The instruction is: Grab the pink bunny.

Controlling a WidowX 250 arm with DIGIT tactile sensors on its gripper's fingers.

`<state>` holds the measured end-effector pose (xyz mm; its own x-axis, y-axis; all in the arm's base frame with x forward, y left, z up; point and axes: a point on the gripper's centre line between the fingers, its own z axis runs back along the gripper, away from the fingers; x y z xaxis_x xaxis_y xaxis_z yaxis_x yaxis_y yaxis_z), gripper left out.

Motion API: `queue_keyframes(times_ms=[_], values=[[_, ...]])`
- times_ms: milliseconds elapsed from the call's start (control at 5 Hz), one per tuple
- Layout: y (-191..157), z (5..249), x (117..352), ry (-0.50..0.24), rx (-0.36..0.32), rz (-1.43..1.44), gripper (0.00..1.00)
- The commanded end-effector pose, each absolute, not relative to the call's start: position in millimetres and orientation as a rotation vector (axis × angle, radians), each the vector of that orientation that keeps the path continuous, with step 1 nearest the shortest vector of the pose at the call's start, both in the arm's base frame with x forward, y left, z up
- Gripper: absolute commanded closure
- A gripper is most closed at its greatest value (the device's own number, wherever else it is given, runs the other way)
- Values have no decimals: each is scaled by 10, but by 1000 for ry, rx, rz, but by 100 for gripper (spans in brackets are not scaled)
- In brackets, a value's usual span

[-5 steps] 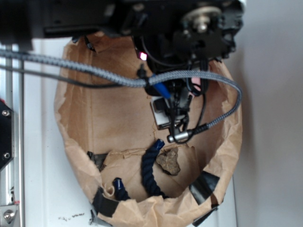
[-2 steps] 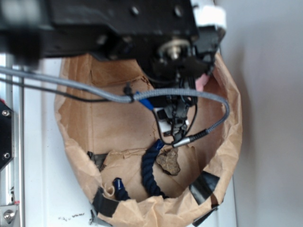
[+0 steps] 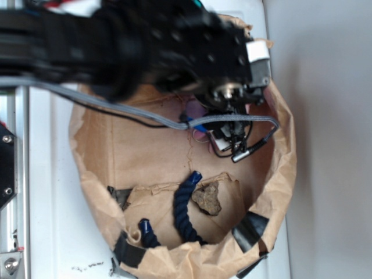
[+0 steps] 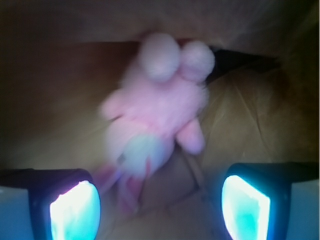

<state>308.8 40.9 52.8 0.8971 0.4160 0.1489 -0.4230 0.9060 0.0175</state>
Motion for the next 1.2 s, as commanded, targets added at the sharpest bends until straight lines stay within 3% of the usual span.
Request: queue_keyframes(times_ms=[0,200,400,800,1000], values=[[345,375,3134,-169,68,431,0],[266,426,2933,-197,60,435,100],[218,496,2806,-193,55,415,100],[194,1074,2543,-160,-67,397,100],[226,1243,2497,-142,-97,398,100]])
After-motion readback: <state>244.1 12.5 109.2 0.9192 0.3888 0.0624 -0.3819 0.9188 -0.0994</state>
